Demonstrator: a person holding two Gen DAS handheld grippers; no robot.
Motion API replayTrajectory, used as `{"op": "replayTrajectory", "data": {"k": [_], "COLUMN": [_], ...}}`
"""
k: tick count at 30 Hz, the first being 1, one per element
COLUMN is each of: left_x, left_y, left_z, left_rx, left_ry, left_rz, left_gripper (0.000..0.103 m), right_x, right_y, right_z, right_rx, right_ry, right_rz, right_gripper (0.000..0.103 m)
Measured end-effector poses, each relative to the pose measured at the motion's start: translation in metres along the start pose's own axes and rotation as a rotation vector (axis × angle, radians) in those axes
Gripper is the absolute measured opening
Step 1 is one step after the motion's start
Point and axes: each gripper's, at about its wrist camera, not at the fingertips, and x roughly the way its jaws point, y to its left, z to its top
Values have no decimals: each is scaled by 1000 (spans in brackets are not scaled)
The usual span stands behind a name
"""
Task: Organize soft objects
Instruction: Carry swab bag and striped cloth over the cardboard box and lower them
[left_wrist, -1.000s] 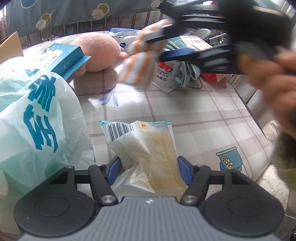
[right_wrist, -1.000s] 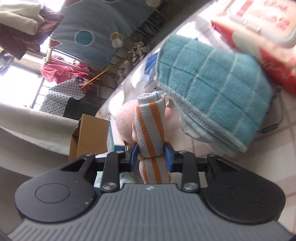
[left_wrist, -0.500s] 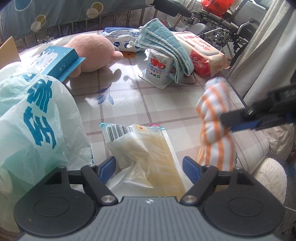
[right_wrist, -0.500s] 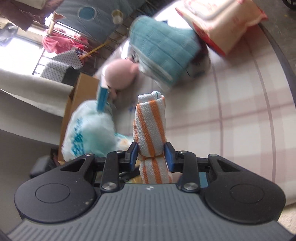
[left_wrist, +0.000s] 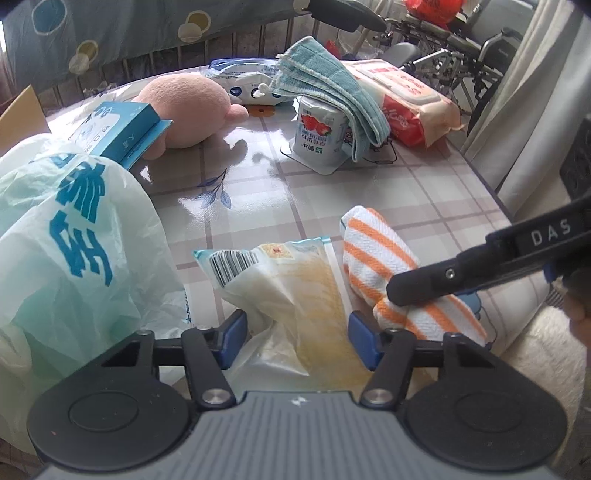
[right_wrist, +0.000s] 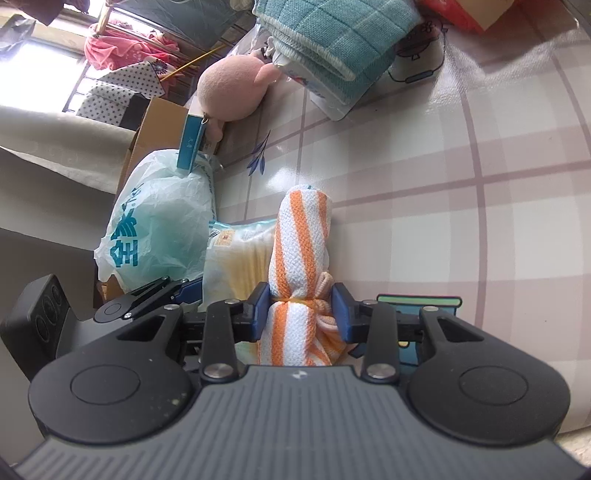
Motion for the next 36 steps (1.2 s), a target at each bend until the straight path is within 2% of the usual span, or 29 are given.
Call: {"op": "replayTrajectory", "data": {"k": [3, 10, 15, 20, 24, 28, 31, 36], "left_x": [-6, -50, -113, -178, -211, -216, -201, -161], "left_y": [1, -4, 10, 60, 115, 185, 241, 310], "left_z": [-1, -4, -1, 9, 23, 48, 70, 102], "left_rx": [-35, -24, -29, -76, -138, -205, -262, -276], "left_ry": [-5, -109, -251, -369, -396, -367, -328, -279], "left_rz": [-47, -25, 62, 174, 253, 285, 277, 307], "left_gripper": [54, 52, 51, 50, 50, 50, 49, 48], "right_x": [-2, -19, -36, -28, 4, 55, 100, 185], "right_y": [-4, 15, 69, 155, 228, 292, 330, 377], "right_z": [-4, -17, -13, 11, 41, 78, 110, 160], "right_rx": [34, 40, -72, -219, -304, -333, -317, -279], "right_ry": [-15, -70, -107, -108, -66, -7, 35, 83], "right_rz": [46, 104, 147, 231, 283, 284, 244, 140], "right_gripper": [33, 33, 33, 33, 33, 33, 33, 33]}}
